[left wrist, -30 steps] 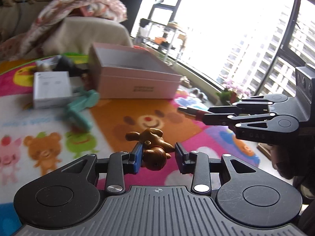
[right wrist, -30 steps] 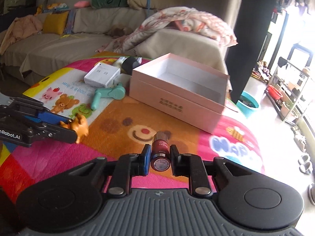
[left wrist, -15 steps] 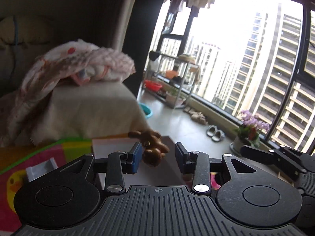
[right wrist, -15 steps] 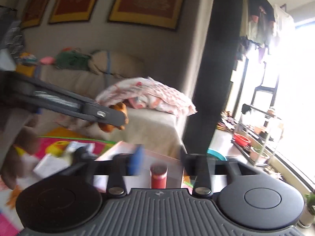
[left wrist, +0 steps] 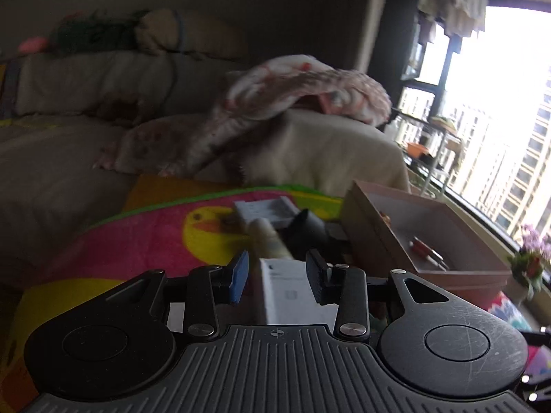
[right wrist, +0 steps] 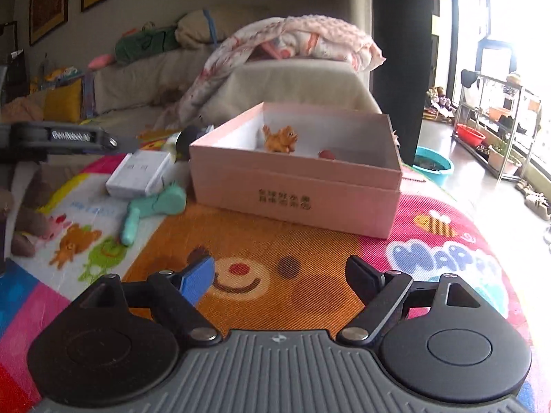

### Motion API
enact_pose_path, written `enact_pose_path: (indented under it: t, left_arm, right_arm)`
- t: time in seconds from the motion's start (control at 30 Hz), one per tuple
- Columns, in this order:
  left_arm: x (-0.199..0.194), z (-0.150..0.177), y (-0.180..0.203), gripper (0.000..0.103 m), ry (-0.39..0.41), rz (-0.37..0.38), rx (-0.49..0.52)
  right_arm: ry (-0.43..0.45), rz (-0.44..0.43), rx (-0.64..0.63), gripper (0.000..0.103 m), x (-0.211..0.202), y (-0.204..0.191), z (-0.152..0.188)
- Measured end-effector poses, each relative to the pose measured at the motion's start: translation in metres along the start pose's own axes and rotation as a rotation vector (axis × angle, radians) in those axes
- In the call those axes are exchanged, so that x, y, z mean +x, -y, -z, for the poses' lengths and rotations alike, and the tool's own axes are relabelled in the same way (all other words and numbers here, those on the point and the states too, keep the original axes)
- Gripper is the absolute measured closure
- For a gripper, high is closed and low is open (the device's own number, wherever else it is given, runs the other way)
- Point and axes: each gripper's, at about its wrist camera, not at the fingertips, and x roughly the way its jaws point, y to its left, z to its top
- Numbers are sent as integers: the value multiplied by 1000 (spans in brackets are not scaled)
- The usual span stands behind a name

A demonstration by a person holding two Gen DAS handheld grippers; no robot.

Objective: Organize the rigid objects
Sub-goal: 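Grasp the white Apple cable box with the left tool while the right tool reaches for the teal toy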

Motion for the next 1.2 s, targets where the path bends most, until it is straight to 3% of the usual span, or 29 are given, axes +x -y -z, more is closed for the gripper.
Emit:
enact_pose_path:
  t: [0.1,0.2,0.4,0.6,0.73,0.87,1.0,1.1,1.13,1.17,1.2]
  left_arm:
    - [10,-7,-8,63,-51,23,-52]
    - [17,-2,9,63,-59,27,32]
    - [28,-6,45,62,0,23,182]
    - [64,-12,37,63,-141,37,125]
    - [52,3,32,69,-178,86,120]
    - [31,23,30,71,-234,149,136]
    - [6,40,28,71,-284,233,169]
    - [-17,46,24,71,-274,223,179]
    - [-25,47,22,71,-253,198,181]
    - [-35,47,19,71,-227,170,177]
    - [-43,46,15,71,-207,146,162]
  right_arm:
    - [-14,-3,-2,17,4,-1,2]
    - [-27,3,10,17,6,1,0]
    - [-43,19,35,16,10,4,0]
    - [-64,17,52,15,13,7,0]
    - [-57,6,68,15,12,10,1]
    - [-65,-42,-13,15,11,-5,-2]
    - [-82,-185,-108,15,15,-40,-16]
    - [-89,-253,-209,16,31,-70,-27]
    - [-84,-249,-245,17,37,-78,-29]
    - [-80,-235,-270,29,43,-84,-31]
    - [-91,-223,-283,53,49,-89,-33]
